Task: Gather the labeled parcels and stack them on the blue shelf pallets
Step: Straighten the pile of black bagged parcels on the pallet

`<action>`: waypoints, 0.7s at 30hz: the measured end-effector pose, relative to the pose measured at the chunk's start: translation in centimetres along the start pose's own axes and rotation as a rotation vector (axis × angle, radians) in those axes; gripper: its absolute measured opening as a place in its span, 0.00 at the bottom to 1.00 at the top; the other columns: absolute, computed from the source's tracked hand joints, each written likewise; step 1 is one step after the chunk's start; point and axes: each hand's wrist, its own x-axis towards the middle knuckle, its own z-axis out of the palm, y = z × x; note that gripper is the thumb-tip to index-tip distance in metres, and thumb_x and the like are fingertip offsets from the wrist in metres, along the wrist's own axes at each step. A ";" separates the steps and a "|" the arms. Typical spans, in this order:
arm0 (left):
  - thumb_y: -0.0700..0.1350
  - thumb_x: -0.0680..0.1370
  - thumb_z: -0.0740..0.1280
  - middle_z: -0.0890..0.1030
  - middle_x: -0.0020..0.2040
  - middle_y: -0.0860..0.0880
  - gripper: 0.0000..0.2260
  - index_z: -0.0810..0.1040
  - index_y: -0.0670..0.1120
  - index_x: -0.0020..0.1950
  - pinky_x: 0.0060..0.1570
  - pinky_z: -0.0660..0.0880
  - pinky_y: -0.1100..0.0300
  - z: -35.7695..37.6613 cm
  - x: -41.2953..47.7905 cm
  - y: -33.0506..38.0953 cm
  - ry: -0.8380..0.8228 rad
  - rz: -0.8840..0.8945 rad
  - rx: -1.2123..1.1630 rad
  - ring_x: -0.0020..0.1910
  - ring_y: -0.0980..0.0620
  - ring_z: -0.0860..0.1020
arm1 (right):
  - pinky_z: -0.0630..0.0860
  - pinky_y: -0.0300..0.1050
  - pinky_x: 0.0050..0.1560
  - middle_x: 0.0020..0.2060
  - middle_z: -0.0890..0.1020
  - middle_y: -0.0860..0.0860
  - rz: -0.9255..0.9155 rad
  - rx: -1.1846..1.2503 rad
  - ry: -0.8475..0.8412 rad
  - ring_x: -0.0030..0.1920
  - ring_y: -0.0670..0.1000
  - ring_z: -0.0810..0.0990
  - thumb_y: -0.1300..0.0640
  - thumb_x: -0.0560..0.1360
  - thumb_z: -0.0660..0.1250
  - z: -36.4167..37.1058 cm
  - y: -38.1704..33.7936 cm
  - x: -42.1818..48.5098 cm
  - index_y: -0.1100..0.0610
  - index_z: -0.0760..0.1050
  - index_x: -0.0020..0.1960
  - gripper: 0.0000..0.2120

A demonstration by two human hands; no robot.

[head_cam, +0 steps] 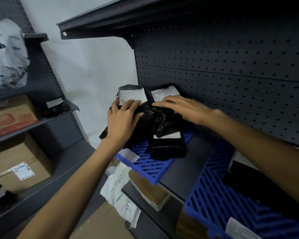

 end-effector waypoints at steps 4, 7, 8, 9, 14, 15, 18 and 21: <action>0.61 0.78 0.63 0.66 0.76 0.48 0.28 0.66 0.52 0.75 0.62 0.69 0.41 0.5 -0.9 1.0 -0.003 0.039 -0.035 0.71 0.36 0.63 | 0.77 0.50 0.51 0.69 0.65 0.46 0.023 -0.057 0.042 0.67 0.53 0.68 0.77 0.62 0.64 0.9 1.4 -0.4 0.35 0.43 0.77 0.59; 0.59 0.75 0.69 0.59 0.77 0.43 0.32 0.65 0.49 0.75 0.70 0.66 0.45 0.5 -2.3 -0.2 0.066 0.080 -0.282 0.74 0.40 0.61 | 0.68 0.53 0.68 0.71 0.66 0.47 0.027 -0.056 0.044 0.71 0.53 0.65 0.67 0.72 0.62 1.1 1.7 -0.7 0.38 0.48 0.78 0.44; 0.58 0.74 0.70 0.57 0.78 0.43 0.34 0.63 0.49 0.76 0.72 0.64 0.46 0.6 -2.9 -0.7 0.089 0.062 -0.332 0.75 0.41 0.60 | 0.62 0.55 0.73 0.73 0.66 0.47 0.027 -0.026 0.078 0.72 0.52 0.64 0.63 0.74 0.60 1.0 1.5 -0.6 0.39 0.50 0.78 0.39; 0.58 0.73 0.72 0.54 0.79 0.43 0.37 0.61 0.50 0.77 0.72 0.64 0.45 0.7 -3.4 -1.1 0.094 0.026 -0.358 0.75 0.41 0.60 | 0.57 0.56 0.75 0.73 0.66 0.46 0.027 0.023 0.134 0.73 0.51 0.63 0.60 0.75 0.58 0.9 1.1 -0.3 0.40 0.52 0.78 0.35; 0.44 0.73 0.75 0.47 0.80 0.49 0.45 0.50 0.58 0.80 0.62 0.75 0.46 1.9 -4.5 -0.9 0.008 -0.136 -0.531 0.73 0.45 0.67 | 0.51 0.59 0.76 0.77 0.60 0.50 -0.040 -0.003 0.170 0.76 0.54 0.60 0.39 0.78 0.60 1.1 -3.9 3.3 0.43 0.48 0.79 0.35; 0.40 0.73 0.74 0.51 0.80 0.49 0.45 0.51 0.58 0.80 0.63 0.75 0.48 2.0 -4.4 -1.0 0.017 -0.132 -0.556 0.72 0.47 0.67 | 0.49 0.61 0.76 0.79 0.56 0.52 -0.021 -0.039 0.117 0.77 0.57 0.58 0.39 0.76 0.64 1.5 -5.0 4.1 0.43 0.44 0.80 0.41; 0.33 0.71 0.72 0.64 0.75 0.51 0.44 0.55 0.57 0.79 0.67 0.71 0.54 1.9 -3.6 -2.2 0.048 -0.117 -0.632 0.71 0.53 0.67 | 0.45 0.64 0.76 0.79 0.49 0.54 0.057 -0.118 0.071 0.76 0.63 0.55 0.43 0.69 0.74 2.7 -6.9 5.8 0.44 0.38 0.79 0.54; 0.32 0.70 0.72 0.70 0.72 0.51 0.42 0.59 0.56 0.78 0.67 0.71 0.50 1.7 -2.6 -4.2 0.054 -0.071 -0.637 0.69 0.52 0.70 | 0.47 0.65 0.76 0.78 0.54 0.53 0.097 -0.140 0.141 0.74 0.63 0.60 0.46 0.68 0.76 3.0 -7.6 7.0 0.46 0.40 0.80 0.55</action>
